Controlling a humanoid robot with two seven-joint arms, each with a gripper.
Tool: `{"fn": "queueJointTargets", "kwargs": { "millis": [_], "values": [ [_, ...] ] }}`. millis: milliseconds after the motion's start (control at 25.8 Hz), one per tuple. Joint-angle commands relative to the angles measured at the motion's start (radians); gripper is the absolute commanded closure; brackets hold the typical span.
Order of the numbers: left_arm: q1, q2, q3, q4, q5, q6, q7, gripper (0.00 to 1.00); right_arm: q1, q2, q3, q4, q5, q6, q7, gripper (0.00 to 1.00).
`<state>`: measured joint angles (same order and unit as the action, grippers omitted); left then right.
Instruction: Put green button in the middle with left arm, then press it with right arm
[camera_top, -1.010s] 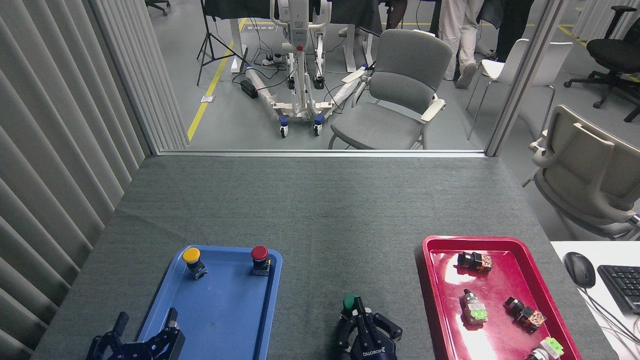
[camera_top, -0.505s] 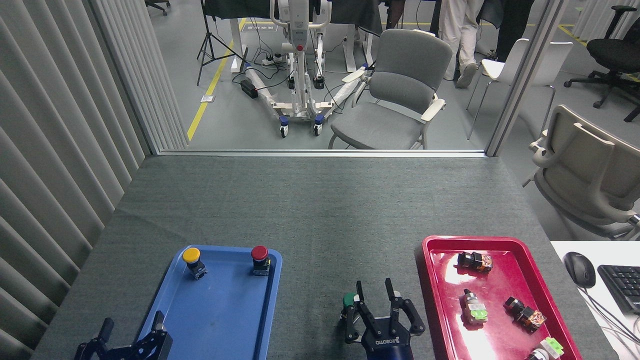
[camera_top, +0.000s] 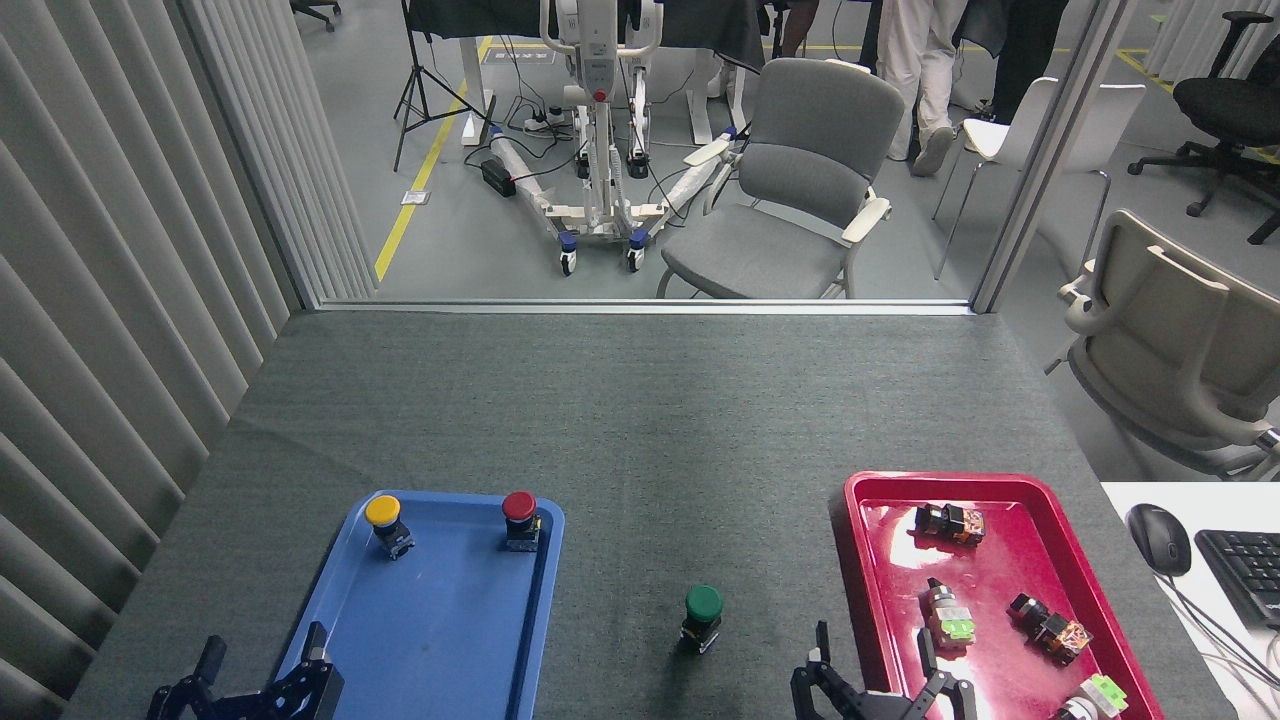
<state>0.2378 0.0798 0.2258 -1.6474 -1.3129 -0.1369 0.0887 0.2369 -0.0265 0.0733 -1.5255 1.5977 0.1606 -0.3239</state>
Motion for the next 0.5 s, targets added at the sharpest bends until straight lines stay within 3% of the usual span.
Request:
{"fn": "queueJointTargets", "kwargs": {
  "millis": [0,466],
  "values": [
    [0.001,0.000,0.000,0.001,0.001,0.002,-0.003,0.01,0.018,-0.006,-0.020,-0.002,-0.002,-0.001,0.003,0.01],
    [0.005,0.000,0.000,-0.005,0.000,-0.003,-0.007,0.01,0.018,0.003,-0.006,0.005,-0.004,-0.039,0.002,0.01]
  ]
}}
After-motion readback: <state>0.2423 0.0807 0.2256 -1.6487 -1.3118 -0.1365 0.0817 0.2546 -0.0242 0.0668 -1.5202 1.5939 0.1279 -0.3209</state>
